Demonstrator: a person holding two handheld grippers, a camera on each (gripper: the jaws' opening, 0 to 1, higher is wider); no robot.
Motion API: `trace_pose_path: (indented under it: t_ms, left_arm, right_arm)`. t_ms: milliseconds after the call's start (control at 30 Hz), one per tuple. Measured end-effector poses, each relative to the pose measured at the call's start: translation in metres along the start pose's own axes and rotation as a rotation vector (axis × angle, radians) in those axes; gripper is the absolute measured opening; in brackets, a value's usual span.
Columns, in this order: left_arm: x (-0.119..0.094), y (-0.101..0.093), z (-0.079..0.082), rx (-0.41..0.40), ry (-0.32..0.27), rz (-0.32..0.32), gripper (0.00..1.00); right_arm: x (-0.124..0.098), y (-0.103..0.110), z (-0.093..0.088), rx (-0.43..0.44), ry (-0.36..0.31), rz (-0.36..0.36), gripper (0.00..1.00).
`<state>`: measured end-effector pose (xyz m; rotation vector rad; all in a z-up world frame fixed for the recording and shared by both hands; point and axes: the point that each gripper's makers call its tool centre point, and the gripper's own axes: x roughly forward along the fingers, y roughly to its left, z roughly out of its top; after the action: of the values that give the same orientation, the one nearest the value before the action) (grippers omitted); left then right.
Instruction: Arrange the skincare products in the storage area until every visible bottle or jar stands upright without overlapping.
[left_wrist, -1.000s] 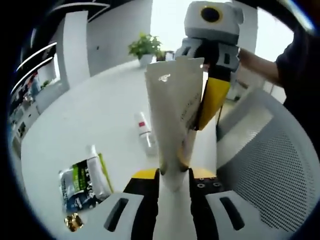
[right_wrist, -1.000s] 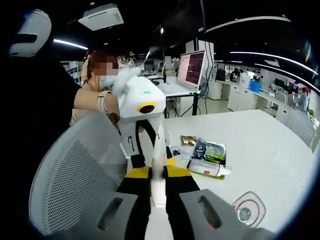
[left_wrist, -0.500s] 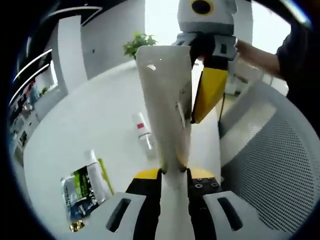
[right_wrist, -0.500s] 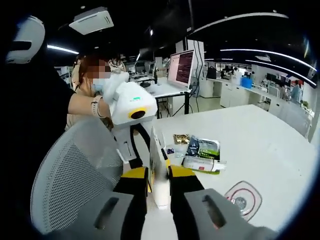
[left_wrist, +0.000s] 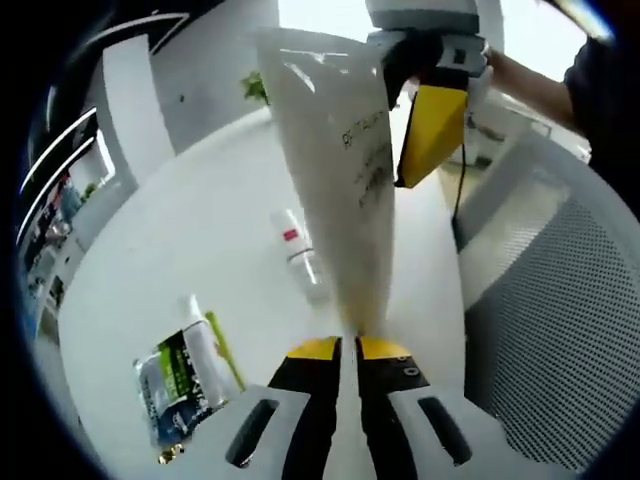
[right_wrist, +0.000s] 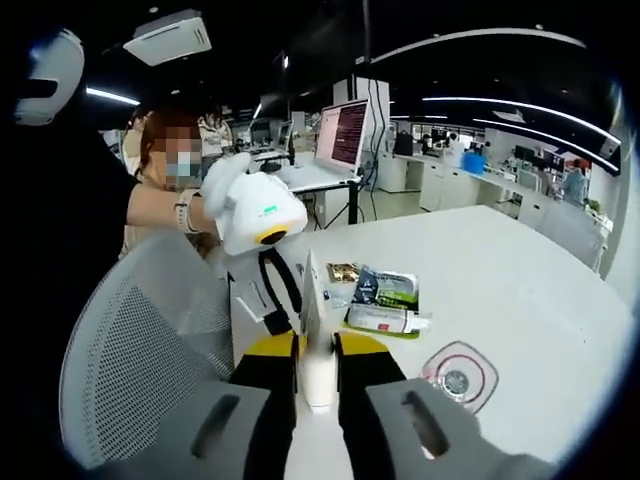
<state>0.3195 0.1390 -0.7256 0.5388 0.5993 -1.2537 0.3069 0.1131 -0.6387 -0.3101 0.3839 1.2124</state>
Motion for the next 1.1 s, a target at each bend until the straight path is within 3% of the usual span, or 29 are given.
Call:
trace_pose_path:
  t_ms: [300,567,667,833,1100]
  left_arm:
    - [0.006,-0.004,0.011,0.042,-0.035,-0.042,0.28]
    - [0.018,-0.011,0.019,0.026,-0.047,-0.083,0.19]
    - [0.02,-0.012,0.02,0.015,-0.049,-0.077,0.19]
    - [0.023,-0.009,0.021,0.008,-0.059,-0.07,0.18]
    - [0.031,-0.007,0.028,0.002,-0.072,-0.061,0.18]
  right_arm:
    - [-0.003,-0.003,0.012,-0.02,-0.003,0.002,0.13]
    - [-0.014,-0.009,0.026,-0.078,0.003,-0.015,0.13]
    - [-0.024,-0.018,0.037,-0.073,-0.048,-0.065,0.16]
    - [-0.046,-0.031,0.041,-0.086,-0.058,-0.15,0.25]
    - [-0.074,-0.056,0.021,-0.021,-0.024,-0.27,0.36]
